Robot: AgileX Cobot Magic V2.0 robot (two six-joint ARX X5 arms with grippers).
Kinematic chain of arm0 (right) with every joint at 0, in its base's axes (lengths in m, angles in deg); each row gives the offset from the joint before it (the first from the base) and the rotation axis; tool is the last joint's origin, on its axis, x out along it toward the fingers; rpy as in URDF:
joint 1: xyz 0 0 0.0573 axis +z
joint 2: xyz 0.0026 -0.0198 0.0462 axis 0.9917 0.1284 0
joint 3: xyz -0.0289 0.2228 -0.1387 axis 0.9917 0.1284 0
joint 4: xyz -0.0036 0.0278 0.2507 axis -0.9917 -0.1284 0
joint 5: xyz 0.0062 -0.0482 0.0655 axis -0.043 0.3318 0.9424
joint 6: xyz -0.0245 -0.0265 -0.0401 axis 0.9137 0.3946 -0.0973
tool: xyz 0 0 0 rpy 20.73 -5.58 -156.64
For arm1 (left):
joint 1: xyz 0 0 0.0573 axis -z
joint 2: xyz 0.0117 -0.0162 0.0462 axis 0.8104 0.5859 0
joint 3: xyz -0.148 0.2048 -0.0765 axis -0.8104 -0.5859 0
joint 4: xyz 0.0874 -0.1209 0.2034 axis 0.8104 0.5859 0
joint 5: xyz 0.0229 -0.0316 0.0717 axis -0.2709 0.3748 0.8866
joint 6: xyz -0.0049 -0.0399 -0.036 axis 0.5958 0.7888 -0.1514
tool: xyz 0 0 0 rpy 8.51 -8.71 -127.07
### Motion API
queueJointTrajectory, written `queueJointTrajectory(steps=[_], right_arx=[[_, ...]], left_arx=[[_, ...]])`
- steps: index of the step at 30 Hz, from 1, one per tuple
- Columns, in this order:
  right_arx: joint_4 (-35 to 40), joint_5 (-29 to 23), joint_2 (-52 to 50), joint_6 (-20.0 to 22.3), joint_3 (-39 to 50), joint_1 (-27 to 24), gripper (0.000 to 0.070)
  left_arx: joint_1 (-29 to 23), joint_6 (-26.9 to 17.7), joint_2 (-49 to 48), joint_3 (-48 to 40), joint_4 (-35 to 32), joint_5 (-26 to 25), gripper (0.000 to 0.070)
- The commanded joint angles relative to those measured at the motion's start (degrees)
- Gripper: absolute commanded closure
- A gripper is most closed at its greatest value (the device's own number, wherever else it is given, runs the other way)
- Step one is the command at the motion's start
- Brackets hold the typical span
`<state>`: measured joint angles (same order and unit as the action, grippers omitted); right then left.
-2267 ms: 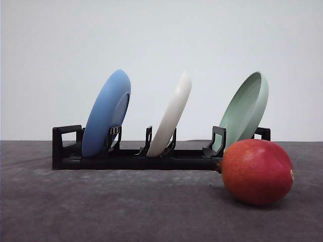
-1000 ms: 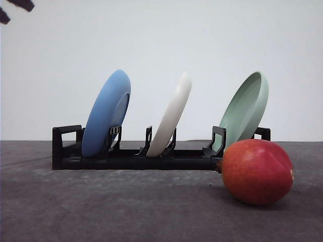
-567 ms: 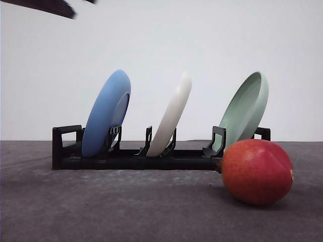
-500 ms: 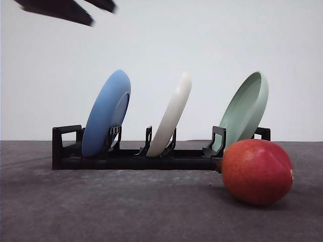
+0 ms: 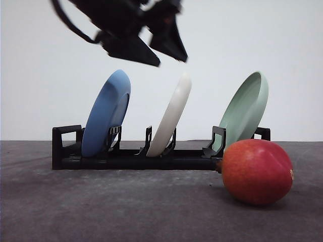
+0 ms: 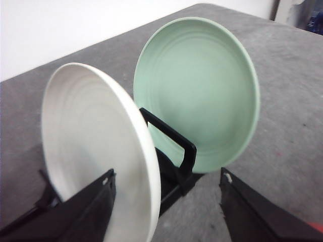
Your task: Place pomegranate in white plate
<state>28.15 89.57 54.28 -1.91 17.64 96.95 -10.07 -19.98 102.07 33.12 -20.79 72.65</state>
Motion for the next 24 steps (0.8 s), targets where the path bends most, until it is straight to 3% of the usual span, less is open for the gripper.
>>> queueJointTrajectory(steps=[1, 10, 17, 24], right_arx=[[0.6, 0.0, 0.1, -0.2, -0.9, 0.3, 0.0296], [0.6, 0.0, 0.1, 0.1, -0.9, 0.3, 0.0296], [1.0, 0.0, 0.1, 0.1, -0.9, 0.3, 0.0296], [2.5, 0.0, 0.1, 0.1, -0.9, 0.3, 0.0296]], left_arx=[[0.6, 2.0, 3.4, 3.2, -0.2, 0.6, 0.0307], [0.5, 3.0, 16.7, 15.7, 4.9, 4.7, 0.0307], [0.6, 3.1, 18.8, 17.7, 6.7, 5.6, 0.0322], [0.6, 3.4, 18.8, 17.7, 8.1, 6.4, 0.062]])
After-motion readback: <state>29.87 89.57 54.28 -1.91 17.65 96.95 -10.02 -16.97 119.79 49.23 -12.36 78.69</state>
